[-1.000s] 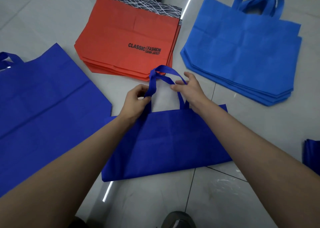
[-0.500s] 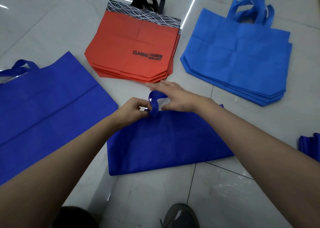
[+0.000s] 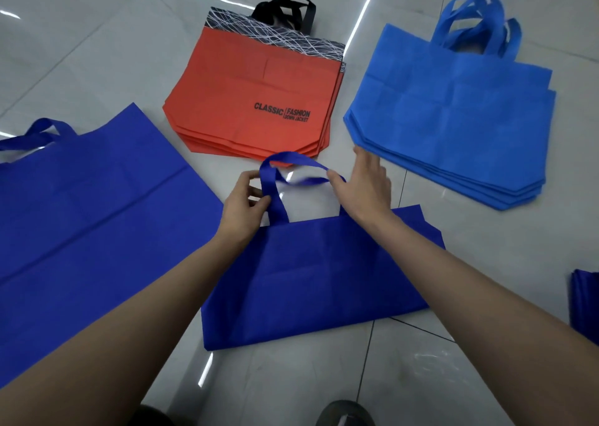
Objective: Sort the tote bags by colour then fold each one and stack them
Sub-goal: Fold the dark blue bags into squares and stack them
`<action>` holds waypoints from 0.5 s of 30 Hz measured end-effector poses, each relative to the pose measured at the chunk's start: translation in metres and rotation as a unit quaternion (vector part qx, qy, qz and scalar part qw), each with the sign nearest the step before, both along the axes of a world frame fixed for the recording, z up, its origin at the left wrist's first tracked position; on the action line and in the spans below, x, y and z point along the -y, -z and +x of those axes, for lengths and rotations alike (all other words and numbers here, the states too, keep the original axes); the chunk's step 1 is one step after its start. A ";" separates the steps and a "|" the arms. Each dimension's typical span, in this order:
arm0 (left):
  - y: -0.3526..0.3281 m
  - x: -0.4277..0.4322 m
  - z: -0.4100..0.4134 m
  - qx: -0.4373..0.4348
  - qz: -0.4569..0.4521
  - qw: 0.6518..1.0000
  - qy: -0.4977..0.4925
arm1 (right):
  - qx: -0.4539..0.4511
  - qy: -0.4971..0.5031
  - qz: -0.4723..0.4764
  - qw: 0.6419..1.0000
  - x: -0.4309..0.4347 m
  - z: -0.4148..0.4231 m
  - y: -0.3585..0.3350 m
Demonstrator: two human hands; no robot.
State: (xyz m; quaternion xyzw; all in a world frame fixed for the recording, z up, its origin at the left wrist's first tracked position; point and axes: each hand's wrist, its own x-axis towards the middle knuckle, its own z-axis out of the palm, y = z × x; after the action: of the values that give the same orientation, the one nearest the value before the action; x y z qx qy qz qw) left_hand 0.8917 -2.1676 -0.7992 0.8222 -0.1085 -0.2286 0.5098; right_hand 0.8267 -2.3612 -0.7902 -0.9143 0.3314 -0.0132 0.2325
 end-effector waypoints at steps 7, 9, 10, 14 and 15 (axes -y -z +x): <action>0.003 0.017 0.011 0.058 0.000 0.998 0.029 | -0.053 0.104 0.234 0.965 -0.001 -0.004 0.014; 0.003 0.015 0.012 0.054 -0.018 0.998 0.020 | 0.057 0.143 0.337 0.929 0.000 -0.001 0.010; 0.004 0.014 0.013 0.052 -0.027 0.998 0.013 | 0.104 0.154 0.386 0.903 0.001 0.001 0.005; 0.000 0.010 0.017 0.047 -0.077 0.996 -0.001 | 0.189 0.086 0.461 0.863 0.005 0.007 -0.013; -0.002 0.007 0.017 0.040 -0.086 0.996 0.005 | 0.192 0.052 0.447 0.872 0.006 0.007 -0.018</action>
State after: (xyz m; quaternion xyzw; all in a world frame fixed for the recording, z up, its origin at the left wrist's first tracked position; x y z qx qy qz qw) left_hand 0.9091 -2.1750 -0.7972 0.7835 -0.1521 -0.1879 0.5725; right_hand 0.8341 -2.3672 -0.7719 -0.6734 0.2978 -0.0513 0.6747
